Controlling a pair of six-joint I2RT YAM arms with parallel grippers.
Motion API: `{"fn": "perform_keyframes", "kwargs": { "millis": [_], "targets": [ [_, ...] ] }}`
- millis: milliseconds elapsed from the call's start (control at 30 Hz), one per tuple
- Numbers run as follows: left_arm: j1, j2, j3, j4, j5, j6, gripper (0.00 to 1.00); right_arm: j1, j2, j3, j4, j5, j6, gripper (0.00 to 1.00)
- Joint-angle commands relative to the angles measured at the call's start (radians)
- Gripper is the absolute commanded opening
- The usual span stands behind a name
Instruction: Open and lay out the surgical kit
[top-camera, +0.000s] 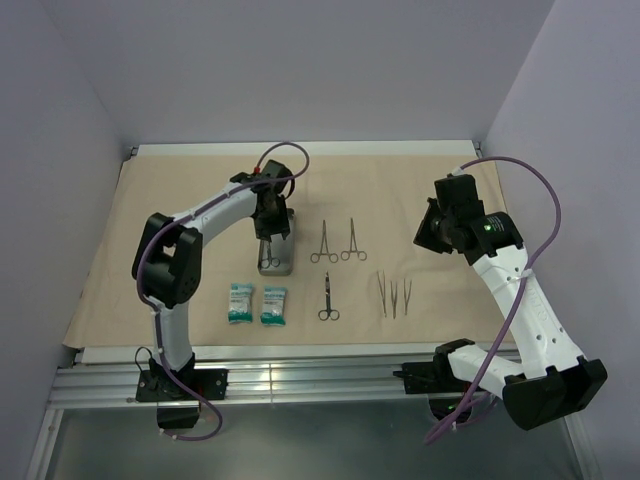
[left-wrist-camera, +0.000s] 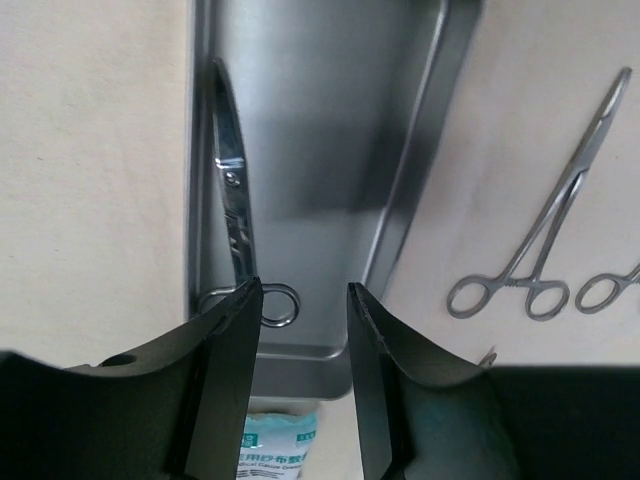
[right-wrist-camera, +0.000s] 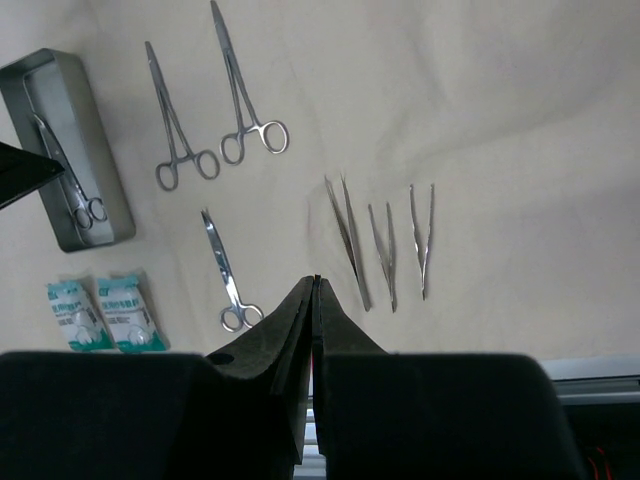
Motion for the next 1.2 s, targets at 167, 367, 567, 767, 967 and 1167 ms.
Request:
{"fn": "perform_keyframes", "kwargs": {
  "millis": [167, 367, 567, 767, 967, 1167],
  "targets": [
    [-0.032, 0.013, -0.011, 0.0, -0.031, -0.062, 0.44, 0.006, -0.012, 0.036, 0.016, 0.024, -0.034, 0.08],
    [-0.033, 0.029, 0.017, -0.037, -0.116, -0.054, 0.43, 0.005, -0.016, 0.028, 0.018, 0.029, -0.039, 0.08],
    [-0.032, 0.046, -0.005, -0.024, -0.122, -0.051, 0.39, 0.005, -0.016, 0.033, 0.016, 0.032, -0.039, 0.08],
    [-0.032, 0.057, -0.011, -0.023, -0.143, -0.047, 0.38, 0.003, -0.013, 0.036, 0.013, 0.032, -0.036, 0.08],
    [-0.033, 0.068, -0.005, -0.029, -0.159, -0.031, 0.38, 0.005, -0.015, 0.031, 0.014, 0.029, -0.027, 0.08],
    [-0.032, 0.071, -0.032, -0.012, -0.153, -0.03, 0.38, 0.003, -0.019, 0.033, 0.013, 0.03, -0.019, 0.08]
  ]
}}
